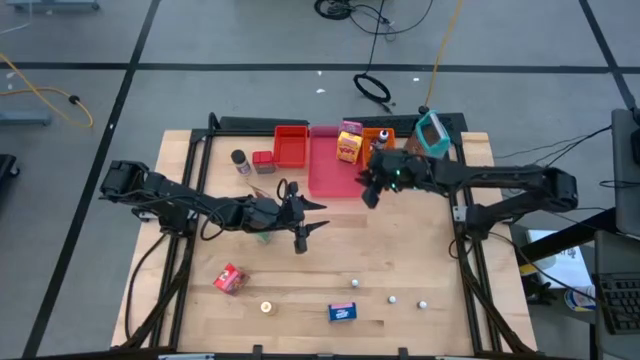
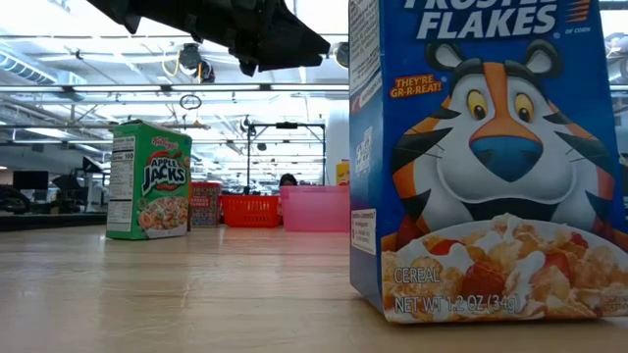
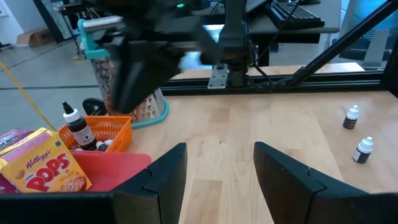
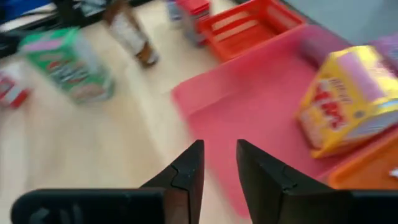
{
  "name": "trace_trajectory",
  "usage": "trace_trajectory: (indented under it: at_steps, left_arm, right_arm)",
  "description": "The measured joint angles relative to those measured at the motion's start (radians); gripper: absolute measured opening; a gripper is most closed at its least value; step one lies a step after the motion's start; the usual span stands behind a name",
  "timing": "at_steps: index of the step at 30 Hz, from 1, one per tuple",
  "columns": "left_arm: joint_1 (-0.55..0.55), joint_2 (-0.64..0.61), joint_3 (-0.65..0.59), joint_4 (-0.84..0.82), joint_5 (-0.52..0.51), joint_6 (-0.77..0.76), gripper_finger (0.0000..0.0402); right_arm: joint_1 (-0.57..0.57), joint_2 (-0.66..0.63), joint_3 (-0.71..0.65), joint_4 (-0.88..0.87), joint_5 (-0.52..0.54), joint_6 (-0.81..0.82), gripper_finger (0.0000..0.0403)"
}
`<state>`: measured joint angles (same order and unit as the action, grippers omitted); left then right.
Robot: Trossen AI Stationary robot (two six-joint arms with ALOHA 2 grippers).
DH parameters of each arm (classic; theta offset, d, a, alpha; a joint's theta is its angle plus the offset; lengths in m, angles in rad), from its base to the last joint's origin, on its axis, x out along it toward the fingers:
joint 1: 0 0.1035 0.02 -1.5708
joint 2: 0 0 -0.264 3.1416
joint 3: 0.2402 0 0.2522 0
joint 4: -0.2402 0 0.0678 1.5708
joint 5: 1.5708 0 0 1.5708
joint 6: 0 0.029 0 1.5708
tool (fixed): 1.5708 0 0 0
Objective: Pick & Place Kitchen Items
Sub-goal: Put the black food coloring bottle into the orange bin
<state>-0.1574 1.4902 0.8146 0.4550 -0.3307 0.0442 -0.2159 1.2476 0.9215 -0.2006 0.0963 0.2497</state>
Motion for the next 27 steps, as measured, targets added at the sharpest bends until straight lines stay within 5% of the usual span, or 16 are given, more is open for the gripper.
trace_trajectory:
  at_steps: [16,27]
  left_arm:
    - [-0.002,0.000,0.000,-0.073,0.017,-0.089,0.0186]
    - [-0.014,0.000,0.000,-0.114,0.044,-0.122,0.0186]
  right_arm:
    - [0.455,-0.112,0.000,-0.135,0.014,0.095,0.0073]
    - [0.719,-0.112,-0.085,-0.100,0.195,0.268,0.0073]
